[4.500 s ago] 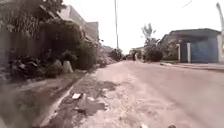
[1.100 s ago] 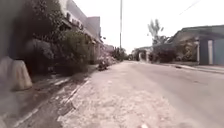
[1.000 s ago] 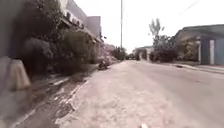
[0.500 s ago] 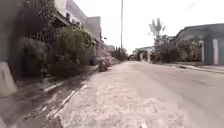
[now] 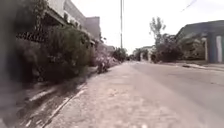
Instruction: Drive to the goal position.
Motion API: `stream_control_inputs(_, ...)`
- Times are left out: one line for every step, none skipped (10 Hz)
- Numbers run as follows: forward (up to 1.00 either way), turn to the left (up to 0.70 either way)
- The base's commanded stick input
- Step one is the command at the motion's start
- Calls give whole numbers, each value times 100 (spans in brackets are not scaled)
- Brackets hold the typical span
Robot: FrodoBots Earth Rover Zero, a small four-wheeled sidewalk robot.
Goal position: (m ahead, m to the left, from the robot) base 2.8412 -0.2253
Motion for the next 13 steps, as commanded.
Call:
stream_control_inputs(70,0)
stream_control_inputs(70,0)
stream_control_inputs(70,0)
stream_control_inputs(70,0)
stream_control_inputs(70,0)
stream_control_inputs(70,0)
stream_control_inputs(70,0)
stream_control_inputs(70,0)
stream_control_inputs(70,0)
stream_control_inputs(70,0)
stream_control_inputs(70,0)
stream_control_inputs(70,0)
stream_control_inputs(70,0)
